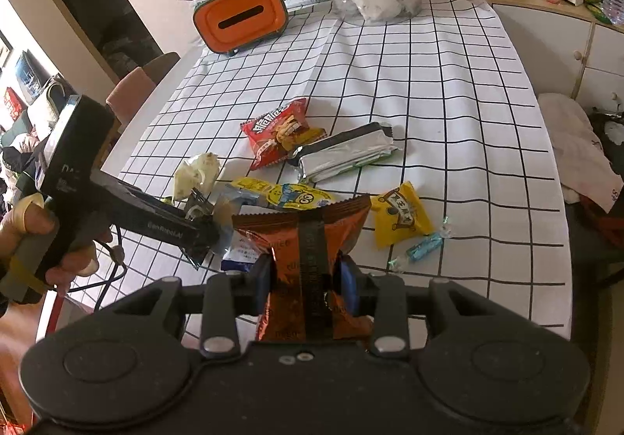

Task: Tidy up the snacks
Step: 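Lift the chocolate bar with the left tool while the right tool carries the orange bag toward the box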

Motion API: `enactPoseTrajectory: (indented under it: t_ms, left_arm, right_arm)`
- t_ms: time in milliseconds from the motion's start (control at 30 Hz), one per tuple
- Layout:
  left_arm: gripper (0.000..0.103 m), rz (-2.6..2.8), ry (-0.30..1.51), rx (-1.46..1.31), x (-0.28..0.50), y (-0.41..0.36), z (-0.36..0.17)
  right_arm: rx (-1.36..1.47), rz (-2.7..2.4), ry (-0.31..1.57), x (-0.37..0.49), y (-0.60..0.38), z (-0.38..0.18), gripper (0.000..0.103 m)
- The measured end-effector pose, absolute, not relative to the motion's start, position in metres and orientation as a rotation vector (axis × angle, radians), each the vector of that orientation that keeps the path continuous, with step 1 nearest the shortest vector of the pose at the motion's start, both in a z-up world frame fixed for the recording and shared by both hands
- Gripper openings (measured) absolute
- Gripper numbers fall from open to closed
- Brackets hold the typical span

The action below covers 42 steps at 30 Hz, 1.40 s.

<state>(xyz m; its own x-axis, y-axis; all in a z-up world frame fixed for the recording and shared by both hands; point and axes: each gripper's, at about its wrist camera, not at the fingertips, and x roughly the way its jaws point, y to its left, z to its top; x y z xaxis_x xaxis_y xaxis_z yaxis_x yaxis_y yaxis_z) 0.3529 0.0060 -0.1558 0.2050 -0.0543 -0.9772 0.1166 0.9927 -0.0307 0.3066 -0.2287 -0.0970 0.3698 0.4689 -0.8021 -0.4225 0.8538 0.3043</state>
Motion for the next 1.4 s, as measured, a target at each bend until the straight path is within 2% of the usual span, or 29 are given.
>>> enactPoseTrajectory:
  t_ms: [300,633,1000,1400]
  left_arm:
    - [0.030,-0.103,1.318,0.004,0.346,0.017,-0.144]
    - [0.030,-0.083,1.267,-0.060,0.330,0.032,-0.095]
    - [0.030,-0.086,1.193,-0.112,0.267,0.036,-0.038]
    - [0.030,-0.114,1.179,-0.097,0.190,0.016,-0.028]
  right_arm:
    - [0.055,0.572,1.048,0.305,-0.227,-0.099,0.036]
    - [0.069,0.579,0.998,0.284,-0.231,-0.071,0.036]
    - [0.087,0.621,0.949,0.228,-0.233,-0.032,0.036]
    - [0.086,0.663,0.981,0.159,-0.225,-0.029,0.036]
